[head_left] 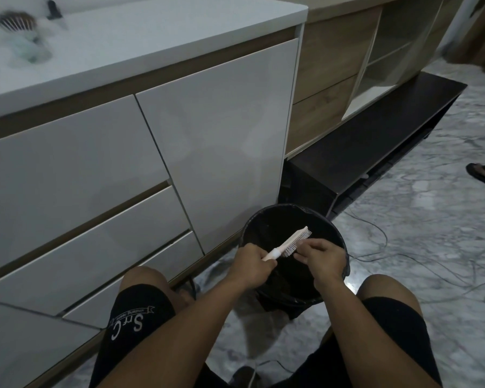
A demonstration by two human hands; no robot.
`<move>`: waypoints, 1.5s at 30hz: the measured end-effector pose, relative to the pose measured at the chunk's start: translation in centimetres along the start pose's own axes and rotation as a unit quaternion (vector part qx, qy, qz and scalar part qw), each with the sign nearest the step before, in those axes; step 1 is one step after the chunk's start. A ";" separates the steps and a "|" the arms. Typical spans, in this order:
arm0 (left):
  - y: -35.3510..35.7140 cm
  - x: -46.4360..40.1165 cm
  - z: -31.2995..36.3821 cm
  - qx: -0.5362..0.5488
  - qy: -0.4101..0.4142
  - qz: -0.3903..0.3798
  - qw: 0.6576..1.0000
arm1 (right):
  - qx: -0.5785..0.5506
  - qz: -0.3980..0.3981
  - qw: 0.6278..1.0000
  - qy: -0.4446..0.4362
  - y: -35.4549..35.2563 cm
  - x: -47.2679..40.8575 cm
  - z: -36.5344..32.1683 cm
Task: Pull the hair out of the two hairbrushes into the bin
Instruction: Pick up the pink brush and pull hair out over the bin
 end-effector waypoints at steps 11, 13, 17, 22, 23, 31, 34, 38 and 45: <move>-1.5 0.3 -0.3 0.033 0.013 -0.025 0.999 | 0.018 0.081 0.996 -0.030 -0.9 -0.5 -1.9; -2.2 0.1 -0.4 0.053 0.003 -0.028 0.998 | -0.012 0.063 0.998 0.004 -0.7 -0.5 -2.8; -3.5 -0.1 0.3 0.103 -0.001 -0.032 0.994 | -0.053 -0.091 0.989 0.099 2.1 0.8 -4.7; -6.6 0.4 2.1 0.149 0.016 -0.006 0.989 | -0.072 -0.134 0.988 0.035 5.6 1.3 -8.4; -7.4 0.5 2.3 0.153 0.025 0.014 0.988 | -0.075 -0.135 0.988 0.022 6.2 1.3 -9.3; -14.6 1.2 3.5 0.170 0.072 0.186 0.965 | -0.094 -0.147 0.981 -0.079 11.2 2.2 -17.2; -18.0 1.8 3.9 0.131 0.080 0.261 0.953 | -0.067 -0.167 0.974 -0.135 13.5 3.7 -20.6; -23.2 3.1 4.7 0.120 0.103 0.332 0.930 | -0.029 -0.215 0.950 -0.226 18.1 6.7 -25.3; -32.6 4.3 4.4 0.120 0.095 0.416 0.896 | 0.014 -0.300 0.906 -0.299 27.9 10.9 -31.4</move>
Point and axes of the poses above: each hand's wrist, its own x-axis away from the middle knuckle, its own y-axis out of the palm, z = x × y, the point moved 3 cm from there along -x, towards the middle knuckle, and after that the axes turned 12 degrees about -x, right-handed, at the moved point
